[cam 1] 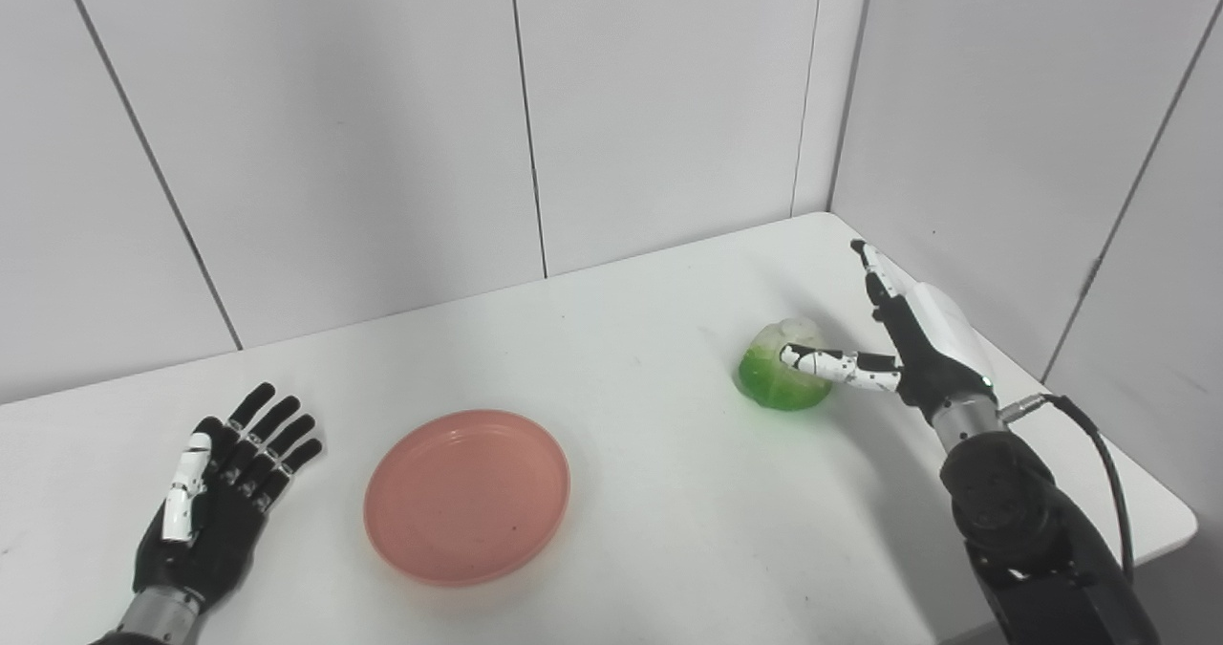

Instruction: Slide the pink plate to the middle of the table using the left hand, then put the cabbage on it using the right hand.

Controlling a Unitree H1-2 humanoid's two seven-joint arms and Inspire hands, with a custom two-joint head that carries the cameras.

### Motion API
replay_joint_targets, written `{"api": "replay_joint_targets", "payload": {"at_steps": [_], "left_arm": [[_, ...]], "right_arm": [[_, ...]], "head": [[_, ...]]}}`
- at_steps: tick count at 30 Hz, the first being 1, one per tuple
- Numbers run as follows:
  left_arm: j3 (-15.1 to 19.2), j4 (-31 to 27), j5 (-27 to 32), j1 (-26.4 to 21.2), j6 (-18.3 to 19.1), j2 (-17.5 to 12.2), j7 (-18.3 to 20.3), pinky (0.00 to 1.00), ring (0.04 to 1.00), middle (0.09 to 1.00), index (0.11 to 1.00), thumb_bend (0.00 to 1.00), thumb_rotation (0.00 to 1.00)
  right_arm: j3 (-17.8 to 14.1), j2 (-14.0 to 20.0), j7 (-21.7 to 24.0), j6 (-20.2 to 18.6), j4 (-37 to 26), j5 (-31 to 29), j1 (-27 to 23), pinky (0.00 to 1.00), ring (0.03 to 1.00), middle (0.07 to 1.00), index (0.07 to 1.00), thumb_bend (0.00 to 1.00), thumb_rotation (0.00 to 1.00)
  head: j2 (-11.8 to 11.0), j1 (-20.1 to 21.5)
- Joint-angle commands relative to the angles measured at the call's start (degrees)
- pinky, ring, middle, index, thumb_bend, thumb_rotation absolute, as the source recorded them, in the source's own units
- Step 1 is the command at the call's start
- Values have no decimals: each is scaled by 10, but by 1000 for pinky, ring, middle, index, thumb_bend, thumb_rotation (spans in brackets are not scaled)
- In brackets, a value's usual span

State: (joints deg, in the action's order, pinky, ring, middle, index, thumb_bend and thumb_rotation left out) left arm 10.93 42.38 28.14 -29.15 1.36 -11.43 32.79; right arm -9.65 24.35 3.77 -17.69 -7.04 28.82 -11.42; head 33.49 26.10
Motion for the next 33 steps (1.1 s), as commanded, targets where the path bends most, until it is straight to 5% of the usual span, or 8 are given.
{"api": "replay_joint_targets", "payload": {"at_steps": [1, 22, 33], "left_arm": [[-5, 33, -15, 67, 41, 2, -14, 818, 839, 847, 847, 436, 834], [-9, 15, -14, 73, 50, -3, -12, 825, 844, 855, 853, 442, 840], [-11, 6, -13, 77, 56, -4, -9, 828, 843, 855, 854, 448, 843]], "right_arm": [[1, 19, -5, 11, 5, -10, -30, 818, 964, 1000, 1000, 1000, 591], [38, 50, -11, 0, 103, -5, -73, 857, 986, 1000, 1000, 1000, 561], [44, 59, 9, -3, 139, -36, -91, 707, 927, 1000, 1000, 1000, 545]], "head": [[1, -1], [14, 0], [21, -3]]}}
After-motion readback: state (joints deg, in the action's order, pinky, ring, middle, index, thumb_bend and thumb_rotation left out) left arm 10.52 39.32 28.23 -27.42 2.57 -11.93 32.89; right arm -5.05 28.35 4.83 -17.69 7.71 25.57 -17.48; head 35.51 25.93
